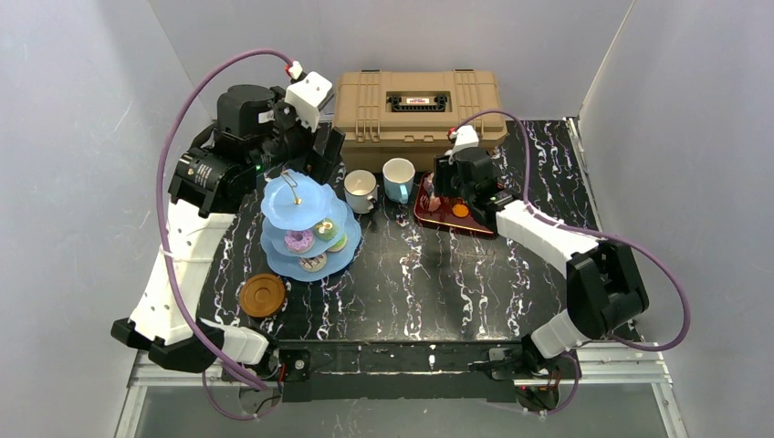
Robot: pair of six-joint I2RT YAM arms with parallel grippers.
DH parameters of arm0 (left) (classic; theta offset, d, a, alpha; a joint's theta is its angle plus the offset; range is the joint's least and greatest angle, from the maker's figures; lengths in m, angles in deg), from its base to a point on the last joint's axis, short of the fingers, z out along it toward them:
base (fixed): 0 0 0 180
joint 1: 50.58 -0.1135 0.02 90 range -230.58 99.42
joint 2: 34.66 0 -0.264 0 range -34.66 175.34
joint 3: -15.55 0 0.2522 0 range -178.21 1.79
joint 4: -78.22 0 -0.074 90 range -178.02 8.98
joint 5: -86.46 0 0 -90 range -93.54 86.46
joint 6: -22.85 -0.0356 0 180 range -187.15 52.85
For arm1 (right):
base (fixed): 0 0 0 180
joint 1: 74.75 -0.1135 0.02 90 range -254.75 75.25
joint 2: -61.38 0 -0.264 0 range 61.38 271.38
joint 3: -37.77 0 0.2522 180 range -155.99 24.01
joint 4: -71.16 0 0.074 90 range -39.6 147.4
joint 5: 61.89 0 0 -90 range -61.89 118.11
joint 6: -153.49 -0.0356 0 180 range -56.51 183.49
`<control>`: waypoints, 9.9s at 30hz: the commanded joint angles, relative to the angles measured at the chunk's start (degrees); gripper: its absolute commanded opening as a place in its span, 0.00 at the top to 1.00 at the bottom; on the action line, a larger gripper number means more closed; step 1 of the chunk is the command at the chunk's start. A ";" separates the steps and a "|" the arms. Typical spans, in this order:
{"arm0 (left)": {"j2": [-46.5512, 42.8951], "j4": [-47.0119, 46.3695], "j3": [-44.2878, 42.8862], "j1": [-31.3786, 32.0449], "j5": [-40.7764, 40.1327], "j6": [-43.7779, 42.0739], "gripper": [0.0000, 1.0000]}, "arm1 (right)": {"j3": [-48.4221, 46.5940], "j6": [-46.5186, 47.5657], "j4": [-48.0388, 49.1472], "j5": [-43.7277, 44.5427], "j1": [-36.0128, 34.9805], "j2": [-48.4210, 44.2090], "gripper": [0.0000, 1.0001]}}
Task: Serve the afternoon tea
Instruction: Pick up the desert from the tray, then place the desert on the desert table, then pick up the desert from the tray.
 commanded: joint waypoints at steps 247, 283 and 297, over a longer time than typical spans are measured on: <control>9.01 5.43 -6.33 -33.07 23.16 11.39 0.05 | -3.51 4.15 1.84 -0.09 20.35 -0.65 0.39; 8.88 5.52 -6.33 -33.03 23.21 11.32 0.06 | -1.23 6.47 6.29 -0.90 20.35 -4.10 0.91; 9.52 5.65 -6.68 -32.99 23.59 11.14 0.11 | -7.07 4.62 -3.41 -4.10 16.81 -11.82 0.99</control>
